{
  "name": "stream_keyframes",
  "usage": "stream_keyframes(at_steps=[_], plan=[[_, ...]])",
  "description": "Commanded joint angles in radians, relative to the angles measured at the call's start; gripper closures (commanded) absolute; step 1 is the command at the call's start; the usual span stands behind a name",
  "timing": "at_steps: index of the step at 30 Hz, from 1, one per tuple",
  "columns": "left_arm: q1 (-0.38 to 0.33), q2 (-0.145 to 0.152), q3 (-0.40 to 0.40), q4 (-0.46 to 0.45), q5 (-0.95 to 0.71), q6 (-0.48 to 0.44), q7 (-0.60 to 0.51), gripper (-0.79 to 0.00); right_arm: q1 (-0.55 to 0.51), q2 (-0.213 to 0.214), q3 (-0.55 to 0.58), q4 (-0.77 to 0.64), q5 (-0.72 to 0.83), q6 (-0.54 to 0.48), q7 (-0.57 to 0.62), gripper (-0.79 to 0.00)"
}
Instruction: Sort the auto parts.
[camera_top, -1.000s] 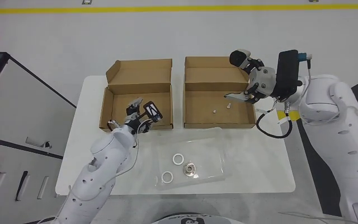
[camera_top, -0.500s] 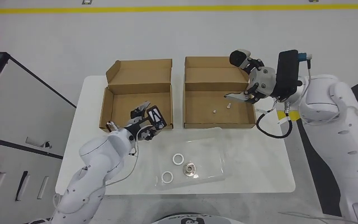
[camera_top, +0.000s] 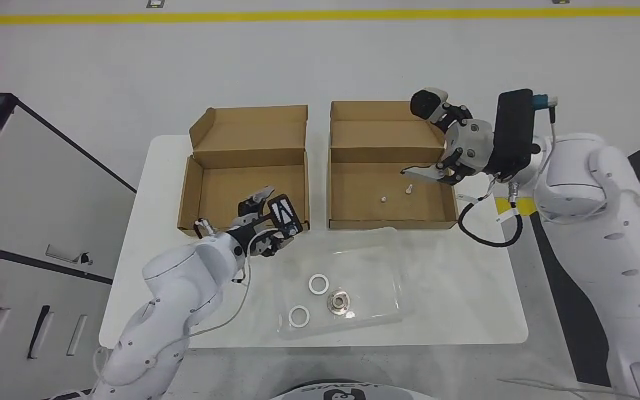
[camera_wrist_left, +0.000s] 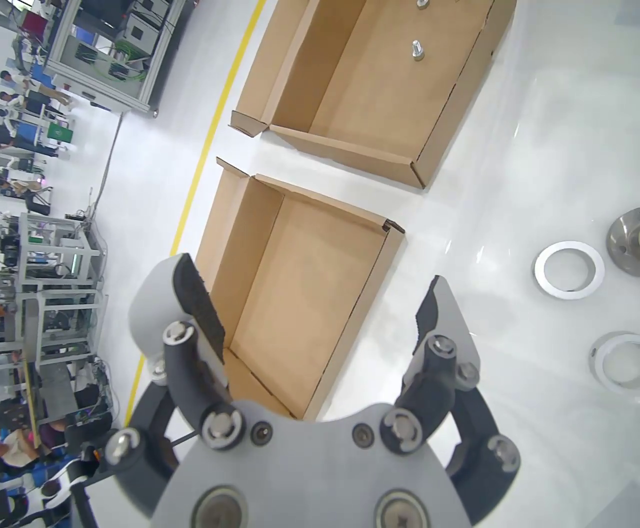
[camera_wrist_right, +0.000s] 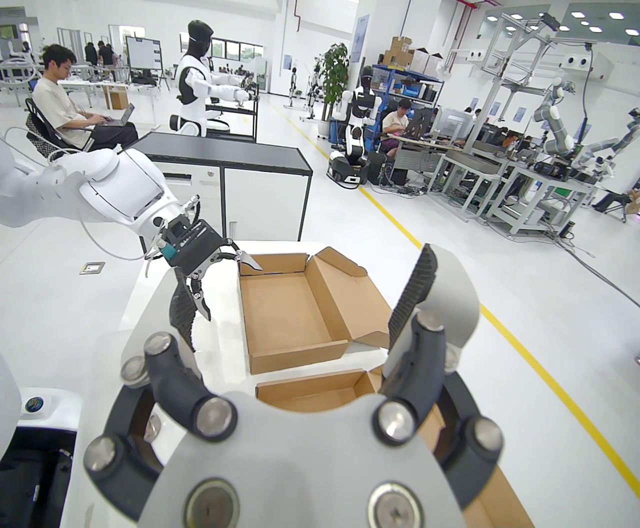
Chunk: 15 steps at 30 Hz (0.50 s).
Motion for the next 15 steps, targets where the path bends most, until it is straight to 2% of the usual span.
stream_keyframes(at_steps=[1, 6, 9, 15], plan=[[0.0, 0.0, 0.0, 0.0, 0.0, 0.0, 0.0, -0.785, 0.0, 0.0, 0.0, 0.0, 0.0, 0.0, 0.0, -0.785], [0.002, 0.002, -0.004, -0.034, -0.02, -0.012, -0.001, -0.785, 0.0, 0.0, 0.0, 0.0, 0.0, 0.0, 0.0, -0.785], [-0.006, 0.003, 0.018, -0.087, -0.045, -0.068, -0.086, -0.785, 0.0, 0.0, 0.0, 0.0, 0.0, 0.0, 0.0, -0.785], [-0.061, -0.003, 0.09, -0.145, -0.201, -0.136, -0.34, -0.785, 0.0, 0.0, 0.0, 0.0, 0.0, 0.0, 0.0, -0.785]])
